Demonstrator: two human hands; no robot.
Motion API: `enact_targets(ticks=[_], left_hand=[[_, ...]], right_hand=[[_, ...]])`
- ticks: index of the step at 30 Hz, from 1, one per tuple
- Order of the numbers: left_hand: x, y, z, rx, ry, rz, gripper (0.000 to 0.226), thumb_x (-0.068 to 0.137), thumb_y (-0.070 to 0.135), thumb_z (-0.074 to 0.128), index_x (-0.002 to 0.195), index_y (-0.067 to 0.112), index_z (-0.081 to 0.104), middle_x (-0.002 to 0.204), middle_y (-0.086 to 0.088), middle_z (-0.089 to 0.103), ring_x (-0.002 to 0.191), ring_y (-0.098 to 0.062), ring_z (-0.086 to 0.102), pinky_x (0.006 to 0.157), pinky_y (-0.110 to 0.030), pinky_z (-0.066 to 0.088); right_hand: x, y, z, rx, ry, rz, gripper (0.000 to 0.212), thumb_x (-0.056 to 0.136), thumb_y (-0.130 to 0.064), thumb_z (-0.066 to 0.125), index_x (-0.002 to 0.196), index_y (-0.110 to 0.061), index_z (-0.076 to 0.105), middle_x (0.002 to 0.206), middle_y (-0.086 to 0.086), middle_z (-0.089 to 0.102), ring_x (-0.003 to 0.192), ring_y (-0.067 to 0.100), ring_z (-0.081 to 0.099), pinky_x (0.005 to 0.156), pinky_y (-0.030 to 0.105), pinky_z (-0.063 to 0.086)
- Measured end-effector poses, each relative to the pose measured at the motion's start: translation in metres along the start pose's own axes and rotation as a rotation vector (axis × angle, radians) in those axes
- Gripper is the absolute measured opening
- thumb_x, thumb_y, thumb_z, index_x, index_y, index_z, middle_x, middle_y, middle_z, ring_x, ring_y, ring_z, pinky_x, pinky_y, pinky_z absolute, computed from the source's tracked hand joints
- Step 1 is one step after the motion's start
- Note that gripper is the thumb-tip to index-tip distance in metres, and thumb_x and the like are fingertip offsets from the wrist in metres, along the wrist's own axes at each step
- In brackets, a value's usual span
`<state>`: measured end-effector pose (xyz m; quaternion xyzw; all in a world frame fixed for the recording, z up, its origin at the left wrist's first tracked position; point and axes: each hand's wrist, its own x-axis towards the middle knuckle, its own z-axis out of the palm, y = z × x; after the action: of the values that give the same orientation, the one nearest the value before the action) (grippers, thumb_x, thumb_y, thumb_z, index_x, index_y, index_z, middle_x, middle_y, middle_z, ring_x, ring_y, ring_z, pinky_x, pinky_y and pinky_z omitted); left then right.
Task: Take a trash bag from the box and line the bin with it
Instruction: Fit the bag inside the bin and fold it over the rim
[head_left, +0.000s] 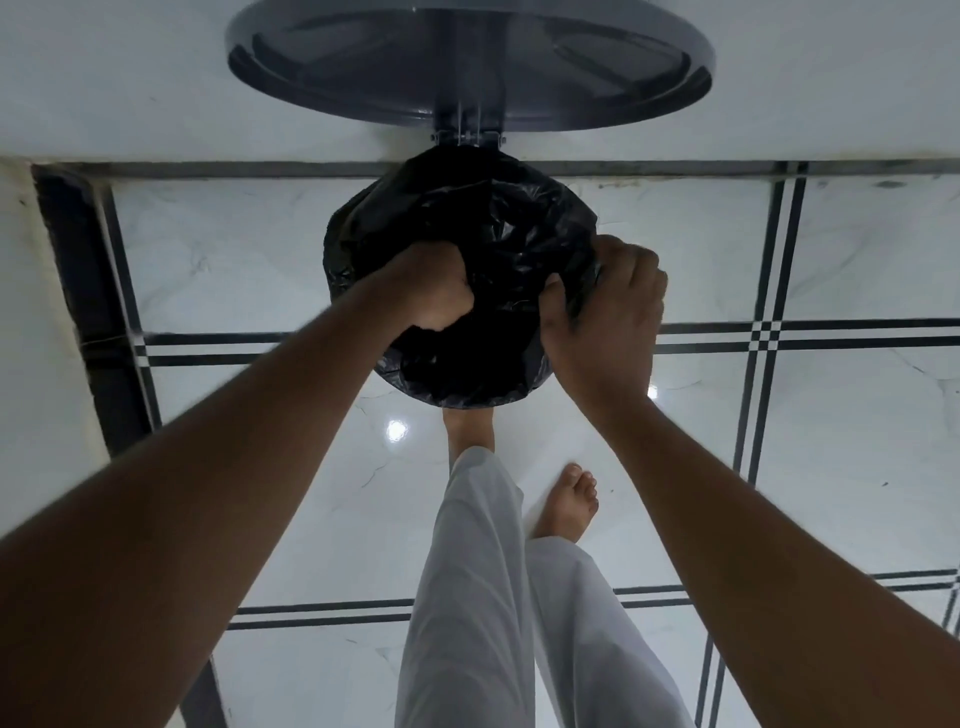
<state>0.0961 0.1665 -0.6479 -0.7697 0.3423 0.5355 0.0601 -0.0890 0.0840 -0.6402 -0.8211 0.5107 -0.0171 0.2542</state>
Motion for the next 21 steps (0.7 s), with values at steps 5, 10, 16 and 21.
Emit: enact_targets(ticks=[5,10,16,21], left_hand=[[-0.011,-0.007,0.039,0.418,0.042,0.032,0.057,0.098,0.037,0.065,0.151,0.018,0.055,0.148,-0.013,0.061,0.136,-0.037,0.059,0.113,-0.054,0.050],[-0.005,-0.031,0.041,0.728,-0.013,-0.088,0.089,0.095,0.069,0.061,0.164,0.017,0.038,0.163,-0.012,0.048,0.151,-0.038,0.043,0.124,-0.054,0.032],[-0.009,0.003,0.043,0.622,0.216,0.119,0.049,0.102,0.031,0.057,0.149,0.015,0.055,0.144,-0.012,0.063,0.130,-0.036,0.064,0.102,-0.048,0.051],[0.042,-0.008,0.072,0.002,0.180,0.030,0.059,0.103,0.029,0.056,0.159,0.015,0.043,0.159,-0.016,0.049,0.142,-0.042,0.055,0.114,-0.053,0.050]], right_hand=[[0.002,-0.018,0.020,-0.175,-0.380,-0.463,0.042,0.094,-0.036,0.080,0.129,-0.014,0.074,0.125,0.011,0.073,0.123,0.038,0.064,0.109,0.055,0.052],[0.030,-0.025,0.034,-0.899,-0.679,-0.391,0.098,0.099,-0.054,0.063,0.177,-0.017,0.016,0.181,0.016,0.021,0.169,0.039,0.007,0.130,0.075,-0.009],[0.005,-0.033,0.028,-0.596,-0.529,-0.395,0.081,0.094,-0.038,0.068,0.167,-0.015,0.042,0.174,0.015,0.039,0.167,0.042,0.019,0.131,0.076,-0.006],[-0.031,0.000,0.028,-0.259,-0.278,-0.342,0.064,0.102,-0.026,0.061,0.162,-0.007,0.050,0.177,0.018,0.036,0.169,0.042,0.020,0.136,0.068,0.008]])
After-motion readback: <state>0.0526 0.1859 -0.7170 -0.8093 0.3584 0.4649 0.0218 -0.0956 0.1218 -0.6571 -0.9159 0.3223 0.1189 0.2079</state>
